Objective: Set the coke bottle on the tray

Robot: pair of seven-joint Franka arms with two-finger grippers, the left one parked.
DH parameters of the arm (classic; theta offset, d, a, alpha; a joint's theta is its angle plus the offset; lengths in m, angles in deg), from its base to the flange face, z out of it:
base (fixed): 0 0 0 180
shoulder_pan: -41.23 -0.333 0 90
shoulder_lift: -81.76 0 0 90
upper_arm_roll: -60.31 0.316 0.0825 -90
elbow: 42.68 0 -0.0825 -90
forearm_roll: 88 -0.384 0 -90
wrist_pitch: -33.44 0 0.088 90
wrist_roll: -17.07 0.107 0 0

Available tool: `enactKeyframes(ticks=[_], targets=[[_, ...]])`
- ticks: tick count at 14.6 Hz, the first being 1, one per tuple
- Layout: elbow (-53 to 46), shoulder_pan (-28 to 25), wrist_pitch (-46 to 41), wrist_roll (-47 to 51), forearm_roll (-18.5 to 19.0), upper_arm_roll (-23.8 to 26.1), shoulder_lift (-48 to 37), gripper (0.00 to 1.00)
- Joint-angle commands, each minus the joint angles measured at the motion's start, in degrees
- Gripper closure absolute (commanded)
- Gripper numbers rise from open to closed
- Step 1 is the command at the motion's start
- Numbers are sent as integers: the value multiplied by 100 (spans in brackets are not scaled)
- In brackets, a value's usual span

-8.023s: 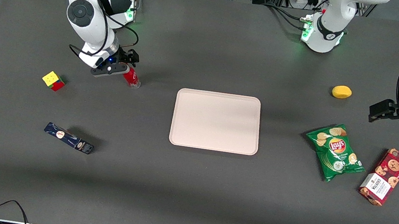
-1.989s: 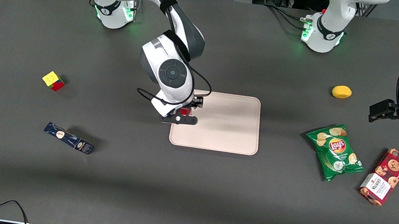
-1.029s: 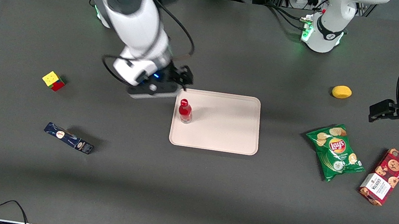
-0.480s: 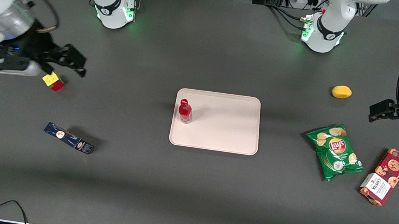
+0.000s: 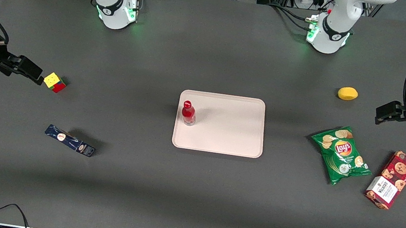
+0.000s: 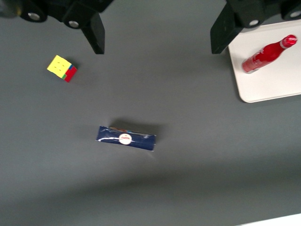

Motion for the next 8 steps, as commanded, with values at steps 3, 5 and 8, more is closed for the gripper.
enactKeyframes(ticks=[3,5,8], targets=[[184,142,17,-21,22,-374,-233,0],[140,152,-10,-21,22,-374,-198,0],[140,134,-18,-21,22,-374,-189,0]])
